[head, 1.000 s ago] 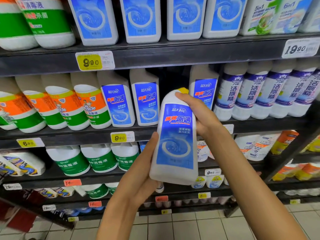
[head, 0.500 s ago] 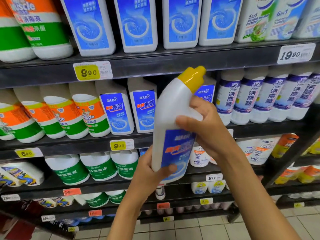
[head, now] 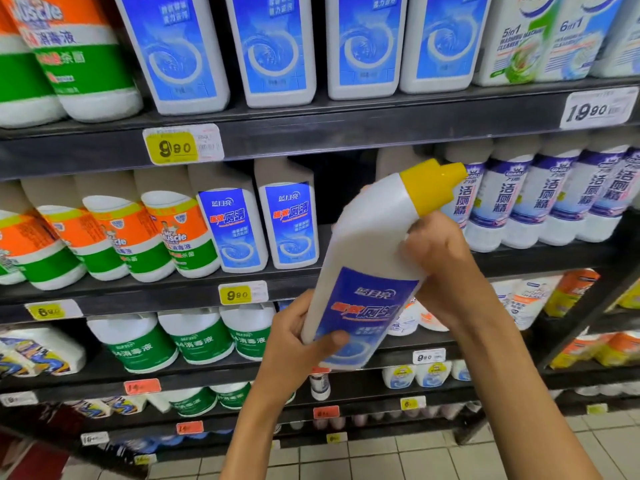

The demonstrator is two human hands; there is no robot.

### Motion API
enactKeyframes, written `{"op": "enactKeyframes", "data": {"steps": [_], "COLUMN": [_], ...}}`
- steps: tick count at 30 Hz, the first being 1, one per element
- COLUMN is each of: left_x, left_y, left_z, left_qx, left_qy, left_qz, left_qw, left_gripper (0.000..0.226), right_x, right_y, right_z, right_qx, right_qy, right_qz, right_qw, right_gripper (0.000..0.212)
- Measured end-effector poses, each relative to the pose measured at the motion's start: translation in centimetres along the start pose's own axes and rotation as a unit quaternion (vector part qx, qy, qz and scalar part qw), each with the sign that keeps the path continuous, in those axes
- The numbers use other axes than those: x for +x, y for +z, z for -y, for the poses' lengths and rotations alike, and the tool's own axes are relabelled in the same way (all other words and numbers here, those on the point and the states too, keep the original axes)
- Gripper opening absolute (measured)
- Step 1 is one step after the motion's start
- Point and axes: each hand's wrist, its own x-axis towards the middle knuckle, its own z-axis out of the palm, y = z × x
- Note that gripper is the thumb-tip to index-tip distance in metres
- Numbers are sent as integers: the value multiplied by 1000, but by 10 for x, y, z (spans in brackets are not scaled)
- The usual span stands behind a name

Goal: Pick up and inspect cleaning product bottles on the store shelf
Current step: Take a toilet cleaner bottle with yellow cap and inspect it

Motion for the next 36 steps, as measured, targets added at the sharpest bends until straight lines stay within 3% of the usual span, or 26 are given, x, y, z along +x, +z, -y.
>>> {"op": "enactKeyframes", "data": {"steps": [2, 6, 9, 11, 14, 16, 19, 22, 26, 28, 31, 33, 36], "left_x": [-1, -2, 0, 2, 4, 5, 6, 5, 0, -3, -4, -5, -5], "left_y": [1, 4, 5, 8, 19, 28, 29, 25, 20, 25, 29, 28, 26], "left_z": [2, 9, 12, 15, 12, 5, 6, 8, 7, 6, 3, 0, -1], "left_qx": [-5, 5, 22, 16, -147, -265, -305, -248, -139, -155, -229, -275, -294], "left_qy": [-22, -85, -111, -124, -189, -247, -281, -269, -222, -198, -192, -202, -217], "left_qz": [11, 38, 22, 6, -23, 19, 106, 116, 56, 54, 56, 68, 84], "left_qw": [1000, 996, 993, 992, 971, 932, 904, 923, 963, 966, 953, 937, 927], "left_gripper": [55, 54, 53, 57, 53, 64, 67, 69, 93, 98, 92, 93, 95], "right_x": [9, 20, 20, 21, 25, 29, 35, 37, 32, 33, 34, 34, 34], "right_y": [-1, 2, 4, 6, 10, 11, 9, 2, -3, -4, -6, -5, 0], "right_z": [-2, -7, -6, -2, 0, 0, 1, -2, -8, -7, -3, -3, -6], "right_qx": [84, 197, 170, 98, 64, 67, 111, 140, 15, -37, -77, 9, 198], "right_qy": [23, 51, 54, 56, 58, 50, 66, 77, 97, 106, 136, 150, 149], "right_qz": [16, -8, -67, -135, -194, -180, -128, -116, -185, -207, -172, -121, -110], "right_qw": [996, 979, 982, 984, 977, 980, 983, 980, 978, 972, 973, 981, 963], "right_gripper": [61, 52, 50, 28, 22, 21, 26, 20, 11, 13, 24, 30, 26]}}
